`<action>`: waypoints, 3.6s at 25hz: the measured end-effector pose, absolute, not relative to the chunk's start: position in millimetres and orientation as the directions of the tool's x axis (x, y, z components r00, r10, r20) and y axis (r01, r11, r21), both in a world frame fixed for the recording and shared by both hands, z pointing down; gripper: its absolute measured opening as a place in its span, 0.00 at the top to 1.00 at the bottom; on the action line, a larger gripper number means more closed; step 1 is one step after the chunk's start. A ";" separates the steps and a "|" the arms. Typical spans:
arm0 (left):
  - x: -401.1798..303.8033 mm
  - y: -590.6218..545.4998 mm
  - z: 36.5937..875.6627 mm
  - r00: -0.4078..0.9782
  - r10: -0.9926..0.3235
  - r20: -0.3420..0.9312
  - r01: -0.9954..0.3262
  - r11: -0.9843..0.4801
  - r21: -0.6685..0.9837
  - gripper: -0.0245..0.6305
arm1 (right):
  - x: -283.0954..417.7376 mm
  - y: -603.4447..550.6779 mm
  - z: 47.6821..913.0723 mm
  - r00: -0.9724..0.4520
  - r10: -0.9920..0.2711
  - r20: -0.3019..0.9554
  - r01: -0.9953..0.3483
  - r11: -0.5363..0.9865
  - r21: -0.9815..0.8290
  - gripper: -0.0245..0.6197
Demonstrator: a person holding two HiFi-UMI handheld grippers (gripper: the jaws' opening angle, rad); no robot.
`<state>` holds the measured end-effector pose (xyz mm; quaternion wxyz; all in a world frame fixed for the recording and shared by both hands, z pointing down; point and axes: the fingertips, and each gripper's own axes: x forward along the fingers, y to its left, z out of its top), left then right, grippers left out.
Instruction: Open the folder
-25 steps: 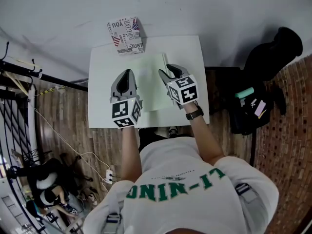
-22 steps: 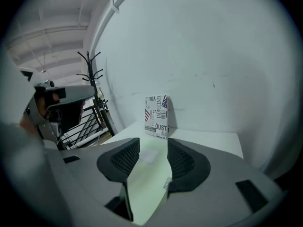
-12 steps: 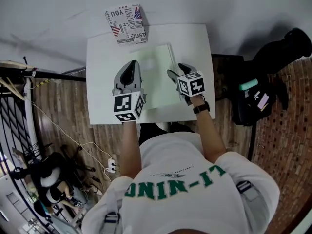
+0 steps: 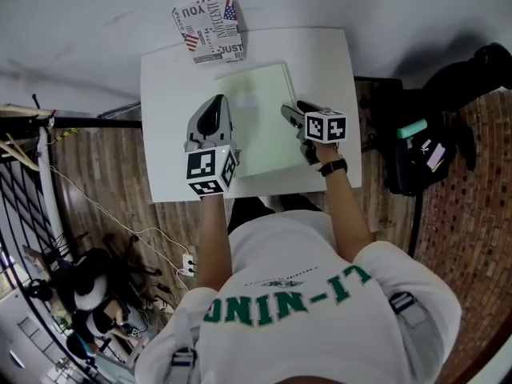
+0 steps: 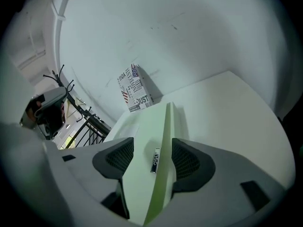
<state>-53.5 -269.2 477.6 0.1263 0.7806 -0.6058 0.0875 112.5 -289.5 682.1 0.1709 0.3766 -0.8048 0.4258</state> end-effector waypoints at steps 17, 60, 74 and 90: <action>-89.4 -259.5 475.0 0.240 -0.927 0.287 -0.971 -0.226 0.083 0.94 | 101.2 -276.8 670.2 -0.633 -0.477 0.610 -0.770 0.305 -0.561 0.75; -245.8 -211.8 427.6 0.023 -0.991 0.131 -0.987 -0.002 0.158 0.94 | -84.0 -225.4 514.5 -0.872 -0.318 0.372 -0.488 0.622 -0.612 0.75; -321.3 -207.8 435.6 -0.040 -0.992 0.119 -0.975 0.065 0.212 0.94 | -175.1 -207.1 503.1 -0.905 -0.183 0.384 -0.396 0.695 -0.600 0.70; -406.7 -179.7 467.7 -0.119 -0.974 0.194 -0.968 0.157 0.195 0.94 | -288.2 -174.8 558.6 -0.911 -0.003 0.412 -0.293 0.707 -0.643 0.66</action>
